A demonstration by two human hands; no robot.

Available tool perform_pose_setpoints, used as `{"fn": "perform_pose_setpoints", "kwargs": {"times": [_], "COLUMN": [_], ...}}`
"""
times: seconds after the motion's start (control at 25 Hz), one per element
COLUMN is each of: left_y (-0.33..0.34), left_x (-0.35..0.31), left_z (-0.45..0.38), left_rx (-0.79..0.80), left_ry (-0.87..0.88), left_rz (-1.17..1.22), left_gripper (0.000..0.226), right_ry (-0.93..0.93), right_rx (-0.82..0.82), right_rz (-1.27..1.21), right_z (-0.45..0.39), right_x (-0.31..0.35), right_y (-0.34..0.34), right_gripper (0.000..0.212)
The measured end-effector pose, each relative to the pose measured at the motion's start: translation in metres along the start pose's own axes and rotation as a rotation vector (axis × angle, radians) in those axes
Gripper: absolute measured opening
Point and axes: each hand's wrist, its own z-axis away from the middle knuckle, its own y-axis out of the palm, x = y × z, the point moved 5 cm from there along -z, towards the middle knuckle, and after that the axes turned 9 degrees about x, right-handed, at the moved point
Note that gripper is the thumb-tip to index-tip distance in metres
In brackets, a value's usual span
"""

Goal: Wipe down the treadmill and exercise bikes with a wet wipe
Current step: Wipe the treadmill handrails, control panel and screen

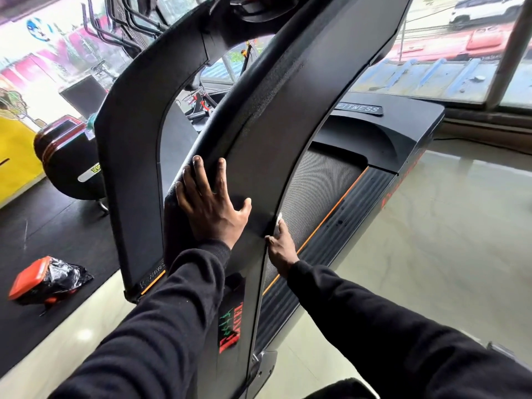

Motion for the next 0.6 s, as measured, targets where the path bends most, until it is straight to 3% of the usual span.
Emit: {"fn": "perform_pose_setpoints", "kwargs": {"times": [0.12,0.24,0.36,0.48,0.52,0.6], "left_y": [-0.002,-0.004,-0.005,-0.007,-0.008,-0.010], "left_x": [-0.002,-0.003,-0.007,-0.015,-0.018,-0.024], "left_z": [0.000,-0.002,-0.010,-0.022,-0.028,-0.039], "left_rx": [-0.013,-0.018,0.035,0.086,0.091,0.099], "left_ry": [-0.013,-0.028,-0.076,-0.119,-0.123,-0.118], "left_rz": [0.005,0.003,0.015,0.012,0.010,0.019], "left_gripper": [0.095,0.093,0.094,0.098,0.100,0.102], "right_ry": [0.073,0.041,0.080,0.146,0.099,-0.019], "right_rx": [0.092,-0.066,0.065,0.110,0.058,0.018], "right_rz": [0.074,0.106,0.071,0.169,0.143,0.020], "right_z": [-0.002,-0.007,-0.011,-0.007,-0.011,-0.016], "right_x": [-0.001,0.028,0.036,0.046,0.055,0.082], "right_y": [-0.007,-0.025,-0.022,-0.031,-0.036,-0.040], "right_gripper": [0.043,0.028,0.032,0.015,0.015,0.036]}}
